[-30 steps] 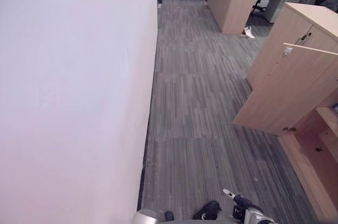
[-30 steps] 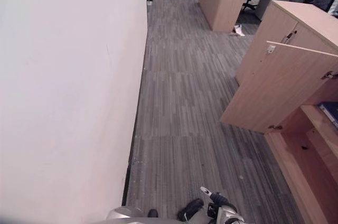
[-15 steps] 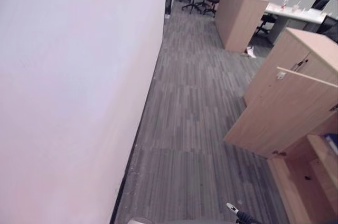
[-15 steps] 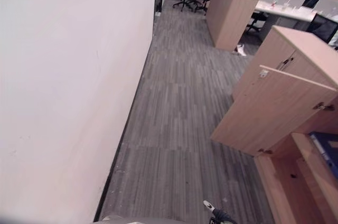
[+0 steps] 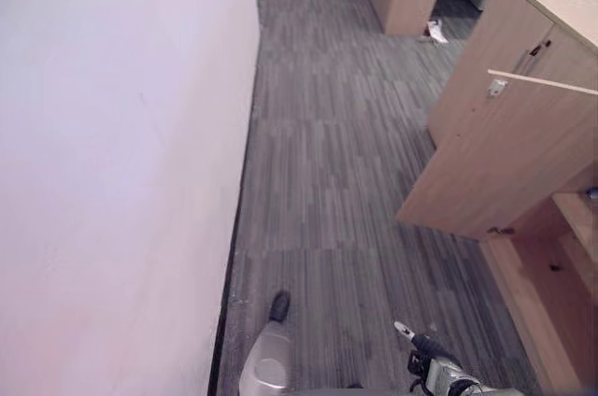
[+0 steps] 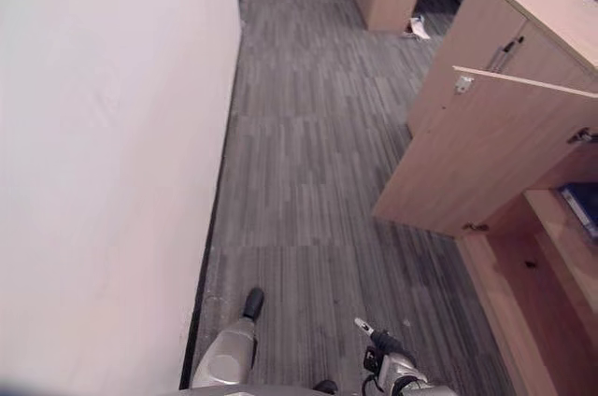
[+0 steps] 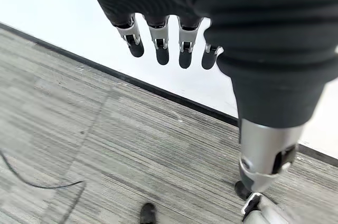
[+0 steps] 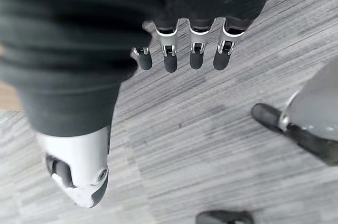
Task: Put the empty folder in the office cabinet
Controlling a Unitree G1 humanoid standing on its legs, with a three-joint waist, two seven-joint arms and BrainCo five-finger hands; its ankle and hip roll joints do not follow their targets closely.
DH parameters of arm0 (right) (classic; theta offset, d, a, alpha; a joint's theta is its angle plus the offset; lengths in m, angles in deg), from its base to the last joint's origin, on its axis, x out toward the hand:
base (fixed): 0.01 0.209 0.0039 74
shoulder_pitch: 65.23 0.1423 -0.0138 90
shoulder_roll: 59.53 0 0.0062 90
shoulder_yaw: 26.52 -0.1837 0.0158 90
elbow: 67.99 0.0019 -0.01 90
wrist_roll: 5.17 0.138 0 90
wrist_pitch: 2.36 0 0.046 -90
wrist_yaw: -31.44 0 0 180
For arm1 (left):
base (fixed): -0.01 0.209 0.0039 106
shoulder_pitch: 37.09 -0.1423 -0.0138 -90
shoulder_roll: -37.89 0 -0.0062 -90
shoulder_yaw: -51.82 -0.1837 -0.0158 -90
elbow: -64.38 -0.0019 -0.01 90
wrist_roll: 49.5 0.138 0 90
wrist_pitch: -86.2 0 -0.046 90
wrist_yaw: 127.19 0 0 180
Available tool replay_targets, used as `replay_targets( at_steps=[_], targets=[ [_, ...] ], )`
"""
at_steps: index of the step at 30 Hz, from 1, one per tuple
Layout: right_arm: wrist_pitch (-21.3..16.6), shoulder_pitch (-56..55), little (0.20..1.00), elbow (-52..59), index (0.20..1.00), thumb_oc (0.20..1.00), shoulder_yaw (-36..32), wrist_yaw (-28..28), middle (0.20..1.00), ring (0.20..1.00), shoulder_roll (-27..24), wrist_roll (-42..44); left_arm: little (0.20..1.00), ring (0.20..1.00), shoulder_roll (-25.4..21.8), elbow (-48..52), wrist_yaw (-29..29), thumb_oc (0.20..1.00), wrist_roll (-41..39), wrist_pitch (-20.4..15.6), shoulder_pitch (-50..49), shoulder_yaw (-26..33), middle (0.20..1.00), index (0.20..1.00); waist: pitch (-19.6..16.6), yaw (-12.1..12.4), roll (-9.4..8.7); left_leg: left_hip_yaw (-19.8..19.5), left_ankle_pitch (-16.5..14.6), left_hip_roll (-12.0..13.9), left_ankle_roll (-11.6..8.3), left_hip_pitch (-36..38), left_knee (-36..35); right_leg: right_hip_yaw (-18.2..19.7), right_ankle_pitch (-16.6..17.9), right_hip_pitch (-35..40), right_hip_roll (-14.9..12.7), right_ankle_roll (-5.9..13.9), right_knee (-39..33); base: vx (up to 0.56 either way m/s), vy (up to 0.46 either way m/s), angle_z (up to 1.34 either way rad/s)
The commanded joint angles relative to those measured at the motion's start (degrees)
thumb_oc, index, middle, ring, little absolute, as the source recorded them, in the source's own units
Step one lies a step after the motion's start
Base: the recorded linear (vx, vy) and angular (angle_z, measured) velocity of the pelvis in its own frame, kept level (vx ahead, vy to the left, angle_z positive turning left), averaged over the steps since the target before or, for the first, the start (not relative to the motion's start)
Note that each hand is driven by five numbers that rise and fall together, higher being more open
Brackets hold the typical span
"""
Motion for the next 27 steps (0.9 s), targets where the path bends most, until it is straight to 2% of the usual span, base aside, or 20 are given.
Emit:
replay_targets(
  at_steps=[1, 4, 6, 7, 9, 10, 11, 12, 13, 14, 16, 17, 18, 19, 21, 22, 23, 24, 26, 27],
  targets=[
    [-1.6, 1.9, 1.000, 0.2, 1.000, 1.000, 1.0, 0.5, 1.000, 1.000, -0.4, -0.3, 1.000, 1.000, 0.0, 1.8, -0.7, 1.000, -3.3, -1.5, -0.7, -1.2, 1.000, 1.000, 2.5, 2.9, -0.27, -5.6, 2.9, -0.8, 2.74, -0.3, -2.1, 0.3, -1.2, 8.0, 0.8, 4.23, 0.2, 0.14, 0.203, -0.86],
    [-1.3, 1.2, 1.000, 0.1, 1.000, 1.000, 1.3, 0.1, 1.000, 1.000, -0.5, -1.1, 1.000, 1.000, 0.8, 0.8, -0.2, 1.000, -3.0, -1.1, -0.8, -1.3, 1.000, 1.000, 1.1, 3.4, 0.71, -10.3, 3.0, -2.2, 2.55, 1.6, -2.3, 2.9, -1.7, 8.1, 0.7, 4.75, 1.7, 0.12, 0.234, -1.08],
    [-1.2, 0.8, 1.000, 0.1, 1.000, 1.000, 1.3, -0.1, 1.000, 1.000, -0.5, -1.4, 1.000, 1.000, 1.1, 0.5, -0.1, 1.000, -2.6, -1.0, -1.1, -1.3, 1.000, 1.000, 0.5, 3.5, 0.81, -11.4, 3.2, -2.9, 2.55, 2.3, -2.1, 3.3, -1.6, 8.4, 0.2, 5.10, 2.0, 0.12, 0.273, -1.08],
    [-0.8, -0.7, 1.000, 0.4, 1.000, 1.000, 1.0, -0.6, 1.000, 1.000, -0.3, -1.6, 1.000, 1.000, 1.3, -0.2, 0.3, 1.000, -1.3, -0.7, -1.9, -1.7, 1.000, 1.000, -0.5, 3.0, 0.51, -11.6, 3.6, -4.2, 2.87, 4.2, -1.7, 3.7, -1.2, 9.0, -1.5, 5.91, 2.9, 0.18, 0.431, -0.60],
    [-0.6, -1.4, 1.000, 0.6, 1.000, 1.000, 0.6, -0.7, 1.000, 1.000, -0.1, -1.8, 1.000, 1.000, 1.1, -0.3, 0.5, 1.000, -0.6, -0.5, -2.1, -1.8, 1.000, 1.000, -0.8, 2.8, 0.13, -11.1, 3.4, -4.8, 3.24, 4.6, -1.0, 3.5, -0.9, 9.4, -2.3, 6.40, 2.8, 0.10, 0.291, -0.25],
    [-0.4, -2.2, 1.000, 0.6, 1.000, 1.000, 0.2, -0.9, 1.000, 1.000, 0.1, -2.0, 1.000, 1.000, 1.1, -0.5, 0.8, 1.000, 0.3, -0.4, -2.6, -1.9, 1.000, 1.000, -1.3, 2.3, -0.32, -10.1, 3.0, -5.8, 3.80, 4.9, 0.3, 3.5, -0.2, 9.6, -3.5, 7.19, 2.9, 0.07, 0.443, -0.18],
    [0.2, -3.4, 1.000, 0.8, 1.000, 1.000, -0.3, -1.2, 1.000, 1.000, 0.1, -2.5, 1.000, 1.000, 1.1, -0.3, 1.0, 1.000, 1.2, -0.2, -3.1, -2.2, 1.000, 1.000, -2.0, 1.2, -0.60, -8.9, 2.3, -8.3, 5.62, 4.5, 3.6, 3.6, 2.3, 9.6, -5.5, 8.16, 2.5, 0.07, 0.442, -0.23],
    [0.2, -3.4, 1.000, 0.8, 1.000, 1.000, -0.3, -1.2, 1.000, 1.000, 0.1, -2.5, 1.000, 1.000, 1.1, -0.3, 1.0, 1.000, 1.2, -0.2, -3.1, -2.2, 1.000, 1.000, -2.0, 1.3, -0.63, -8.8, 2.2, -8.4, 5.65, 4.5, 3.7, 3.6, 2.3, 9.5, -5.5, 8.19, 2.5, 0.09, 0.578, -0.17],
    [0.7, -4.5, 1.000, 0.9, 1.000, 1.000, -0.9, -1.6, 1.000, 1.000, -0.1, -3.1, 1.000, 1.000, 0.8, -0.1, 1.5, 1.000, 2.5, -0.1, -3.4, -2.6, 1.000, 1.000, -2.6, 0.1, -1.12, -7.4, 0.3, -11.1, 7.18, 5.4, 5.7, 4.4, 3.9, 9.8, -7.7, 9.49, 2.5, 0.07, 0.290, -0.15],
    [0.7, -4.5, 1.000, 0.9, 1.000, 1.000, -0.9, -1.5, 1.000, 1.000, -0.1, -3.1, 1.000, 1.000, 0.8, -0.1, 1.5, 1.000, 2.5, -0.1, -3.5, -2.6, 1.000, 1.000, -2.6, 0.2, -1.16, -7.4, 0.2, -11.2, 7.21, 5.4, 5.8, 4.4, 3.8, 9.8, -7.8, 9.53, 2.5, 0.13, 0.536, -0.08],
    [1.0, -5.7, 1.000, 1.1, 1.000, 1.000, -1.7, -2.0, 1.000, 1.000, 0.0, -3.1, 1.000, 1.000, -0.1, 0.1, 2.1, 1.000, 4.3, 0.1, -4.1, -2.5, 1.000, 1.000, -3.5, -1.5, -1.38, -5.6, -1.4, -14.4, 9.08, 7.2, 6.9, 5.7, 6.8, 9.2, -10.7, 10.85, 4.1, 0.10, 0.415, -0.08],
    [1.0, -5.7, 1.000, 1.1, 1.000, 1.000, -1.7, -2.0, 1.000, 1.000, 0.0, -3.1, 1.000, 1.000, -0.1, 0.1, 2.1, 1.000, 4.3, 0.2, -4.1, -2.5, 1.000, 1.000, -3.5, -1.5, -1.42, -5.6, -1.4, -14.5, 9.12, 7.2, 6.9, 5.7, 6.8, 9.2, -10.8, 10.89, 4.1, 0.09, 0.431, -0.16],
    [1.0, -6.3, 1.000, 1.5, 1.000, 1.000, -2.1, -2.2, 1.000, 1.000, 0.0, -2.8, 1.000, 1.000, -0.7, 0.4, 2.4, 1.000, 5.0, 0.2, -4.5, -2.5, 1.000, 1.000, -3.9, -2.5, -1.44, -4.9, -2.3, -16.4, 10.34, 8.9, 7.1, 6.6, 8.9, 8.6, -12.8, 11.29, 6.3, 0.10, 0.395, -0.20],
    [1.0, -6.5, 1.000, 1.6, 1.000, 1.000, -2.2, -2.3, 1.000, 1.000, -0.1, -2.7, 1.000, 1.000, -0.8, 0.6, 2.6, 1.000, 5.4, 0.2, -4.7, -2.6, 1.000, 1.000, -4.0, -2.8, -1.43, -4.7, -2.7, -17.3, 10.91, 9.8, 7.2, 7.1, 9.8, 8.5, -13.7, 11.45, 7.5, 0.09, 0.395, -0.16],
    [1.0, -6.6, 1.000, 1.7, 1.000, 1.000, -2.2, -2.2, 1.000, 1.000, -0.1, -2.8, 1.000, 1.000, -1.0, 0.7, 2.7, 1.000, 5.7, 0.3, -4.9, -2.7, 1.000, 1.000, -3.8, -3.2, -1.40, -4.4, -3.0, -18.2, 11.56, 10.9, 7.2, 7.6, 10.7, 8.2, -14.8, 11.37, 9.5, 0.08, 0.314, -0.12],
    [0.9, -7.0, 1.000, 2.0, 1.000, 1.000, -2.0, -2.4, 1.000, 1.000, -0.1, -2.8, 1.000, 1.000, -1.1, 0.6, 3.1, 1.000, 6.4, 0.4, -5.2, -3.0, 1.000, 1.000, -3.1, -3.9, -1.33, -3.5, -3.6, -19.9, 12.82, 13.3, 7.2, 8.9, 13.9, 7.7, -17.0, 11.36, 14.5, 0.17, 0.484, -0.11],
    [0.8, -7.2, 1.000, 2.1, 1.000, 1.000, -1.9, -2.4, 1.000, 1.000, -0.1, -2.6, 1.000, 1.000, -1.1, 0.6, 3.3, 1.000, 6.8, 0.5, -5.5, -3.2, 1.000, 1.000, -2.4, -4.3, -1.33, -3.4, -4.9, -20.5, 13.10, 15.6, 7.2, 10.4, 15.1, 7.2, -18.0, 11.95, 18.2, 0.14, 0.374, -0.18],
    [0.8, -7.2, 1.000, 2.1, 1.000, 1.000, -1.9, -2.4, 1.000, 1.000, -0.1, -2.6, 1.000, 1.000, -1.1, 0.6, 3.3, 1.000, 6.8, 0.5, -5.5, -3.2, 1.000, 1.000, -2.2, -4.1, -1.42, -3.2, -5.0, -20.7, 13.20, 15.8, 7.1, 10.8, 15.1, 7.1, -18.2, 12.13, 18.6, 0.09, 0.216, -0.22],
    [0.6, -7.6, 1.000, 2.1, 1.000, 1.000, -2.2, -2.3, 1.000, 1.000, -0.3, -2.1, 1.000, 1.000, -1.3, 0.5, 3.8, 1.000, 7.6, 0.7, -6.0, -3.8, 1.000, 1.000, -0.7, -4.7, -0.90, -1.6, -5.9, -20.8, 14.19, 19.0, 6.9, 10.5, 16.7, 6.7, -20.7, 11.64, 23.5, 0.04, 0.338, -0.07],
    [0.4, -9.3, 1.000, 1.9, 1.000, 1.000, -3.3, -2.4, 1.000, 1.000, -0.3, -1.5, 1.000, 1.000, -1.2, 0.1, 4.4, 1.000, 9.0, 1.1, -6.1, -4.7, 1.000, 1.000, 0.1, -6.5, -0.51, 2.4, -6.9, -19.5, 14.70, 21.6, 6.1, 8.0, 15.6, 4.4, -23.7, 10.73, 28.5, 0.03, 0.415, -0.12]
  ],
)
